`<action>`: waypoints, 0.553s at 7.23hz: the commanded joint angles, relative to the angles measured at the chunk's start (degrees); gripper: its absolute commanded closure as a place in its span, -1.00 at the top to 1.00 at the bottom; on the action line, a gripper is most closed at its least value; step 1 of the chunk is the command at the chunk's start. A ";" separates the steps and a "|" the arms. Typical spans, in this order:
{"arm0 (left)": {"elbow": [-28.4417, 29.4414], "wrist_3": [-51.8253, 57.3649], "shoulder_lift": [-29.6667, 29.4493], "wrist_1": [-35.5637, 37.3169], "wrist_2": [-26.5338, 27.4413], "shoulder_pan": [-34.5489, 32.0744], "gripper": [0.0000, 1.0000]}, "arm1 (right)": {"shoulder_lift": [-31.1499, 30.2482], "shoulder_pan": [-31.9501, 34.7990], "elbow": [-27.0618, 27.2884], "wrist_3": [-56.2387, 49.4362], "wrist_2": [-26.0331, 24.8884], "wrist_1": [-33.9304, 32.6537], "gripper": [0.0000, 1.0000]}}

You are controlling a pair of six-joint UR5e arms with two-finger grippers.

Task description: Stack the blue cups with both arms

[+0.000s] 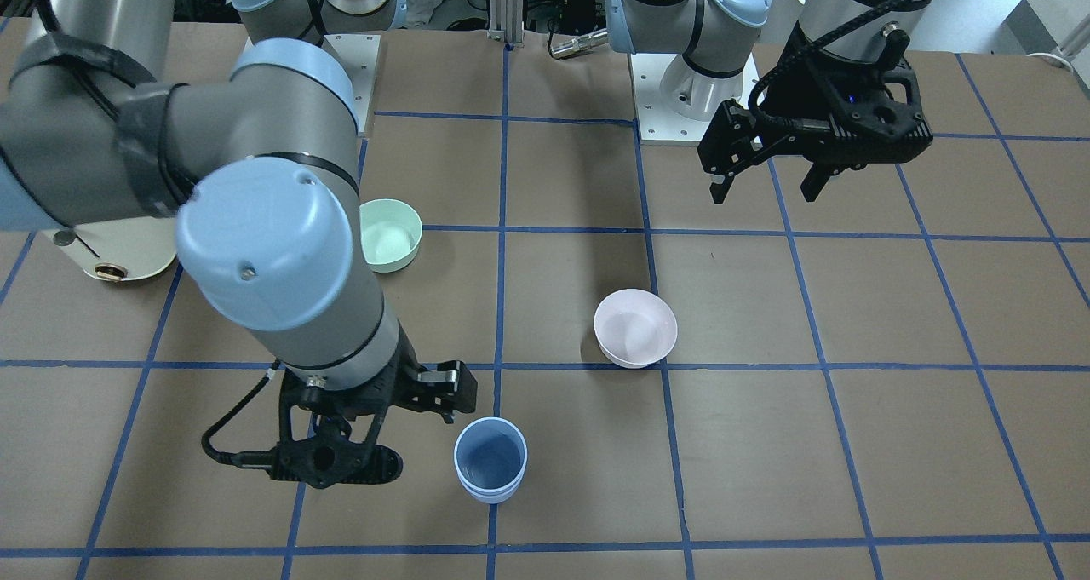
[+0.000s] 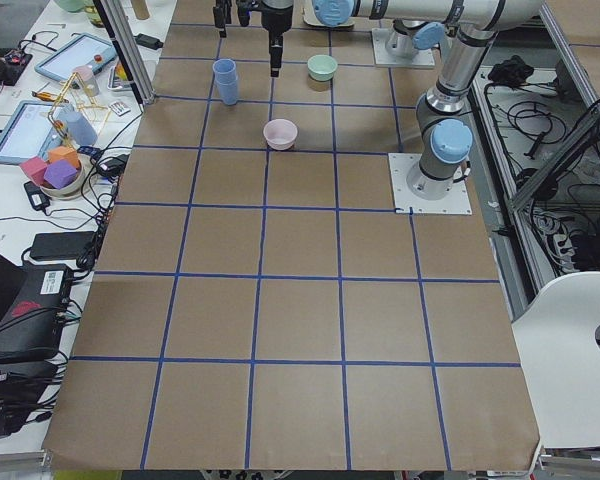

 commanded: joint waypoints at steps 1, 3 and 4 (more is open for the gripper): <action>0.00 0.00 0.00 0.00 0.00 0.00 1.00 | -7.59 -4.79 4.93 -8.35 -0.01 9.32 1.00; -0.09 0.09 0.00 0.00 0.00 0.00 1.00 | -17.26 -5.42 15.71 -9.34 -2.80 9.37 1.00; -0.09 0.09 0.00 0.00 0.00 0.00 1.00 | -21.74 -5.60 20.21 -9.69 -5.35 9.11 1.00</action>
